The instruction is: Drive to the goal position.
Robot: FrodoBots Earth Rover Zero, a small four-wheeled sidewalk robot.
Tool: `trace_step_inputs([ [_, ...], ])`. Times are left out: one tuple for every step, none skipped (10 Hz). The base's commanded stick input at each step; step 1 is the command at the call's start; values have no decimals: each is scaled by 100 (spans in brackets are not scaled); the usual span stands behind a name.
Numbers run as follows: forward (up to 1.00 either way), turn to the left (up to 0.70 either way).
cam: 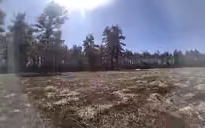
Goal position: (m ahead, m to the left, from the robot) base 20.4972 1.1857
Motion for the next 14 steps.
trace_step_inputs([
  [70,-35],
  [70,1],
  [70,4],
  [70,2],
  [70,0],
  [70,0],
  [70,0],
  [70,0],
  [70,0],
  [70,0],
  [70,0],
  [70,0],
  [70,0],
  [70,0],
])
